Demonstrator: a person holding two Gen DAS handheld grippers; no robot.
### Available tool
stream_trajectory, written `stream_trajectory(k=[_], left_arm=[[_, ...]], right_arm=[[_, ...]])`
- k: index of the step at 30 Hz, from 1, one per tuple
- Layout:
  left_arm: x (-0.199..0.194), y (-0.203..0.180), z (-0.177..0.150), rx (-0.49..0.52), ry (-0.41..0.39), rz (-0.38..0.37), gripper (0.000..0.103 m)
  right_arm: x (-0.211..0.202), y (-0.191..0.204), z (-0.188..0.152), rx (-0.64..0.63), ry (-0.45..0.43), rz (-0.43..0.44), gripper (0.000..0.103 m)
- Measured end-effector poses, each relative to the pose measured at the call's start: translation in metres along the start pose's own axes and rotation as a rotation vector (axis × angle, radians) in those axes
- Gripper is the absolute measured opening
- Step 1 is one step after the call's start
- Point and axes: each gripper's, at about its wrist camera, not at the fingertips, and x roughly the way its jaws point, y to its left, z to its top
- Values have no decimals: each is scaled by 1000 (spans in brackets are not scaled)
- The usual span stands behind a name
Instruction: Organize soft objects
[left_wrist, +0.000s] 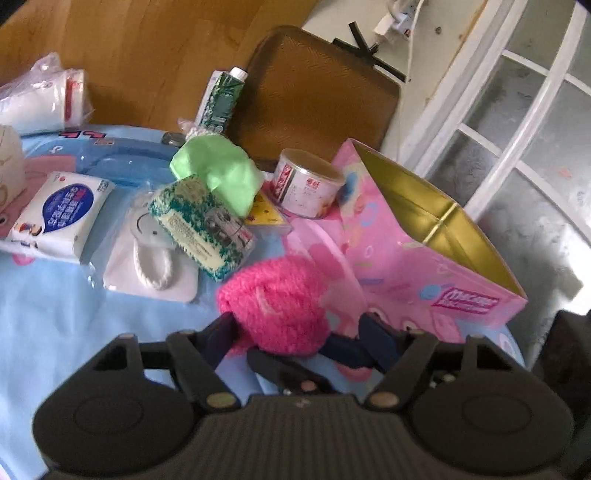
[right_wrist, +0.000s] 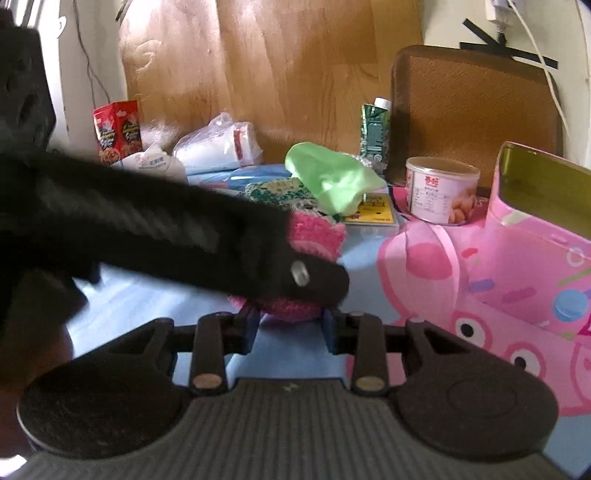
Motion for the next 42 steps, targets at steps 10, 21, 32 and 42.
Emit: stream_trajectory(k=[10,21,32,42], left_arm=[[7,-85,45,209,-83,-124,80],[68,-166,65,286,-92,-211,100],[-56,33,-2,-86,-216,459,102],[-67,91,-39,-204,-231,726,102]], right_arm=[[-56,-37,11,38,-310,-210,37],[-78,-159,16,239,-346,-527,68],[-39,-115,39,124,-486,-146,71],[31,-38,47,-47,-175,106,71]])
